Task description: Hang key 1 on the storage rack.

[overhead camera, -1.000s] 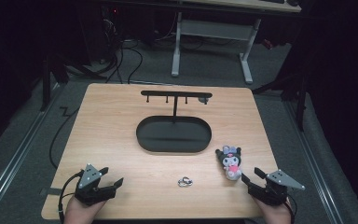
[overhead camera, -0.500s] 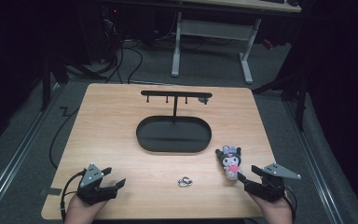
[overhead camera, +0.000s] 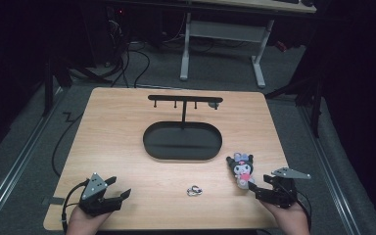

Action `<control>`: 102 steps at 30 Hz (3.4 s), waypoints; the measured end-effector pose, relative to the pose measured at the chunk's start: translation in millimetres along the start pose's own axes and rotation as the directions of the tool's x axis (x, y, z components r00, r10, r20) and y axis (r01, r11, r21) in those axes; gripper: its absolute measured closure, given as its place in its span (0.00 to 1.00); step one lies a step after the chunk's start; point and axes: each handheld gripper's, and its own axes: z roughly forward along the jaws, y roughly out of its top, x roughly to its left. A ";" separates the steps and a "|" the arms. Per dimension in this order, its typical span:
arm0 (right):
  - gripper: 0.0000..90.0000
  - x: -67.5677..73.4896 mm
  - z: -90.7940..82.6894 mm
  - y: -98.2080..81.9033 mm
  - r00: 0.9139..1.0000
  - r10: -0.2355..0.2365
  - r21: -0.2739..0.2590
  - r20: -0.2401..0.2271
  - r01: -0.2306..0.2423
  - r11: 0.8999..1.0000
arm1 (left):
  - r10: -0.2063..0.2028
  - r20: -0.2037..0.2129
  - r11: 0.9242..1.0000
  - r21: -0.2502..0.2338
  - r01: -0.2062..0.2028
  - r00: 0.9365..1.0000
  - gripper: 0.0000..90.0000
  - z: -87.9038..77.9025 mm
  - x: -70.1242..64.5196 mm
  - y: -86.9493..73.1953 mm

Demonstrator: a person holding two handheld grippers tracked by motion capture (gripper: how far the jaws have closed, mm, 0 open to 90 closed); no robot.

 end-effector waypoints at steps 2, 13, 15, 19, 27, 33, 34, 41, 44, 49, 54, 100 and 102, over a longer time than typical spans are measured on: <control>0.33 -1.6 -0.2 1.5 1.000 0.011 0.014 -0.006 -0.011 1.000 | 0.002 -0.001 1.000 0.001 -0.002 1.000 0.32 0.4 0.2 0.2; 0.33 2.7 0.2 7.8 0.999 0.002 0.089 -0.044 0.002 0.996 | 0.004 0.007 1.000 0.009 -0.004 1.000 0.32 2.7 0.5 -0.5; 0.32 4.6 0.4 8.9 0.999 -0.009 0.117 -0.046 0.015 0.993 | 0.006 0.011 1.000 0.013 -0.006 1.000 0.32 2.6 0.0 -0.4; 0.32 6.5 2.1 7.1 0.999 -0.013 0.144 -0.048 0.020 0.989 | 0.010 0.014 1.000 0.008 -0.010 1.000 0.32 2.5 -1.5 -0.5; 0.30 11.8 4.2 4.7 0.998 -0.022 0.217 -0.060 0.034 0.976 | 0.025 0.024 1.000 0.014 -0.025 0.999 0.32 4.1 -4.0 -0.5; 0.28 13.4 7.4 9.5 0.999 -0.036 0.271 -0.041 0.045 0.962 | 0.037 0.031 0.999 0.018 -0.038 0.999 0.32 5.7 -5.1 0.0; 0.28 13.3 8.5 10.0 0.999 -0.030 0.281 -0.040 0.040 0.959 | 0.042 0.032 0.999 0.018 -0.042 0.999 0.32 5.5 -5.1 0.3; 0.26 16.6 16.2 13.0 0.999 -0.036 0.353 -0.024 0.042 0.935 | 0.046 0.043 0.999 0.014 -0.046 0.998 0.32 5.2 -4.0 1.1; 0.25 18.2 20.2 15.2 0.998 -0.049 0.390 -0.028 0.056 0.919 | 0.051 0.049 0.999 0.018 -0.052 0.998 0.32 6.4 -5.1 1.3; 0.26 21.8 18.3 29.3 0.997 -0.066 0.424 -0.034 0.074 0.902 | 0.054 0.051 0.998 0.019 -0.055 0.997 0.32 6.3 -6.0 1.6; 0.25 23.9 15.5 44.2 0.996 -0.080 0.453 -0.024 0.083 0.888 | 0.057 0.053 0.998 0.025 -0.058 0.997 0.32 6.6 -6.3 1.6; 0.33 12.9 75.0 60.3 0.999 -0.002 0.587 0.034 -0.018 0.809 | 0.070 0.083 0.996 0.046 -0.074 0.994 0.32 11.3 -7.4 -1.1; 0.38 12.6 75.1 59.7 1.000 0.003 0.590 0.023 -0.016 0.807 | 0.071 0.084 0.996 0.046 -0.075 0.994 0.32 11.4 -7.7 -1.2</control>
